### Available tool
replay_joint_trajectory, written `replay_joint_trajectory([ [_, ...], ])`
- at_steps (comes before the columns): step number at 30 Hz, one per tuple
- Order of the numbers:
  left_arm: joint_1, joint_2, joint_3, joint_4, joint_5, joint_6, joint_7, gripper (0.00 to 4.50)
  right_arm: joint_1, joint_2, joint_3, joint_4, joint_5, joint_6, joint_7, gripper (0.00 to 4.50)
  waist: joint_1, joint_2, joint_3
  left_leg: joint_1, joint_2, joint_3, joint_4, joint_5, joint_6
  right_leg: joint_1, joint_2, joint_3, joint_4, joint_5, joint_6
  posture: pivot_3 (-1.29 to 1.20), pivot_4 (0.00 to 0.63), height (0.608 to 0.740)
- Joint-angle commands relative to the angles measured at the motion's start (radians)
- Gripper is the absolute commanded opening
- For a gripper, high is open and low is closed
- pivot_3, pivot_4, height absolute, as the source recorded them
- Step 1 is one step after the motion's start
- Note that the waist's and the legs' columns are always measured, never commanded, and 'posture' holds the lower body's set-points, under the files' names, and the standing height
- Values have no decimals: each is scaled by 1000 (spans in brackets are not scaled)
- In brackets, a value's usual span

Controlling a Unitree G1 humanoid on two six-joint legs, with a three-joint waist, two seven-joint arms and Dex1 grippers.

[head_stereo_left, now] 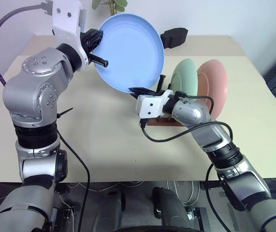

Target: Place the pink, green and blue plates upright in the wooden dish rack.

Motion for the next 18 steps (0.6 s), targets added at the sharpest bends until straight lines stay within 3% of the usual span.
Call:
replay_joint_trajectory([
  [1, -23, -10, 28, -32, -17, -14, 6, 643, -2, 6, -23, -30, -1, -10, -9, 0, 0, 0, 0, 0, 0, 0, 0, 0, 0, 0, 0, 0, 0, 0, 0, 0, 150, 740],
  [9, -65, -52, 166, 30, -33, -140, 81, 4445, -5, 1, -29, -37, -24, -33, -27, 0, -2, 0, 0, 0, 0, 0, 0, 0, 0, 0, 0, 0, 0, 0, 0, 0, 150, 740],
  [14, -84, 17, 255, 145, 9, -303, 123, 4445, -20, 12, -47, -44, -9, -57, -40, 0, -3, 0, 0, 0, 0, 0, 0, 0, -1, 0, 0, 0, 0, 0, 0, 0, 150, 740],
  [18, 44, 107, 231, 201, 44, -400, 36, 4445, -35, 59, -104, -82, 93, -49, -45, 0, -3, 0, 0, 1, 0, 0, 0, 1, -1, 0, 0, 1, 1, 0, 0, 0, 150, 740],
])
